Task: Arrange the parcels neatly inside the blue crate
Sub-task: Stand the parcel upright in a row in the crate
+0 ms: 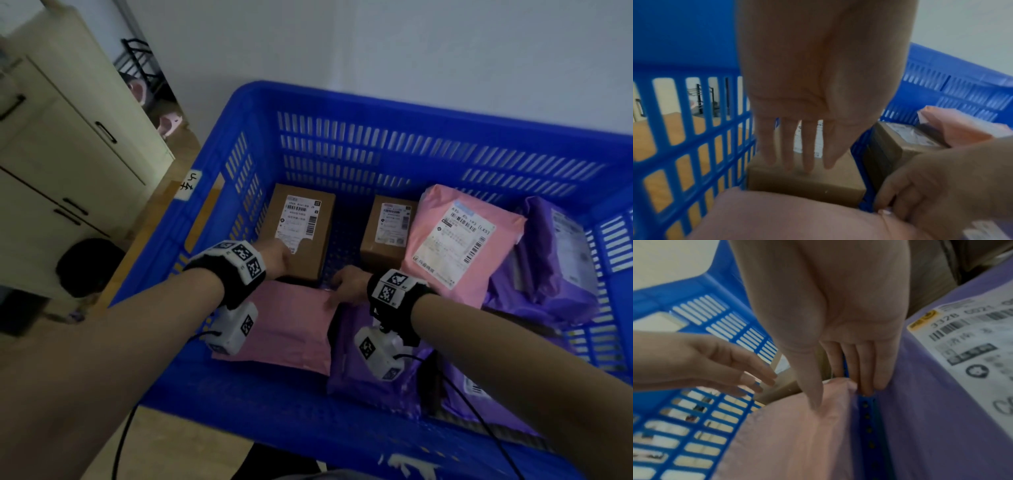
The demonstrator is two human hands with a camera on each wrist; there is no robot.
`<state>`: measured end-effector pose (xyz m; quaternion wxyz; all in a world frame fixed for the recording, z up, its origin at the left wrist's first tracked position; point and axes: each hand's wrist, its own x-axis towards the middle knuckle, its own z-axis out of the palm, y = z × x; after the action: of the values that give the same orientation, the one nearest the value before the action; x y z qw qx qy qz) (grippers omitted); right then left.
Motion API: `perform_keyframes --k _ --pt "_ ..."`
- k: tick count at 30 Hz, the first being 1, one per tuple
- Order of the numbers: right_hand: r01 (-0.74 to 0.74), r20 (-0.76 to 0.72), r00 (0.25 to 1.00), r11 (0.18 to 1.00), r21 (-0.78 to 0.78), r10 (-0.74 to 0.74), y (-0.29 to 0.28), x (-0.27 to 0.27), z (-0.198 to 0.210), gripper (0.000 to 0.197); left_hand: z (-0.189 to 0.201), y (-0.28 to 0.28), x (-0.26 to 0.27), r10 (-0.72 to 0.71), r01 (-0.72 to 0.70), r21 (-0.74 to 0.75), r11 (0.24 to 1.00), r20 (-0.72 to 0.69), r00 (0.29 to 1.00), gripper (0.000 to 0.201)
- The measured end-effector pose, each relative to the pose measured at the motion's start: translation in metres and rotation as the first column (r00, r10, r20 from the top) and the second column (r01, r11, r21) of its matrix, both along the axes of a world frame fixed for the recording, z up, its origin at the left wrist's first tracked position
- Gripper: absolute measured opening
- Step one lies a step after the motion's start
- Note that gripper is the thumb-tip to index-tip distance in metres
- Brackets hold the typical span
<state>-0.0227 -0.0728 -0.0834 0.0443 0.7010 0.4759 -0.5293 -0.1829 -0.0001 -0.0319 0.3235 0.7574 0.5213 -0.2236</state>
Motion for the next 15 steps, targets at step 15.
perform_keyframes --k 15 --pt "0.145 -0.340 0.933 0.988 0.043 -0.122 -0.016 0.000 0.016 0.017 0.013 -0.006 -0.005 -0.005 0.006 -0.005 1.000 0.040 0.999 0.030"
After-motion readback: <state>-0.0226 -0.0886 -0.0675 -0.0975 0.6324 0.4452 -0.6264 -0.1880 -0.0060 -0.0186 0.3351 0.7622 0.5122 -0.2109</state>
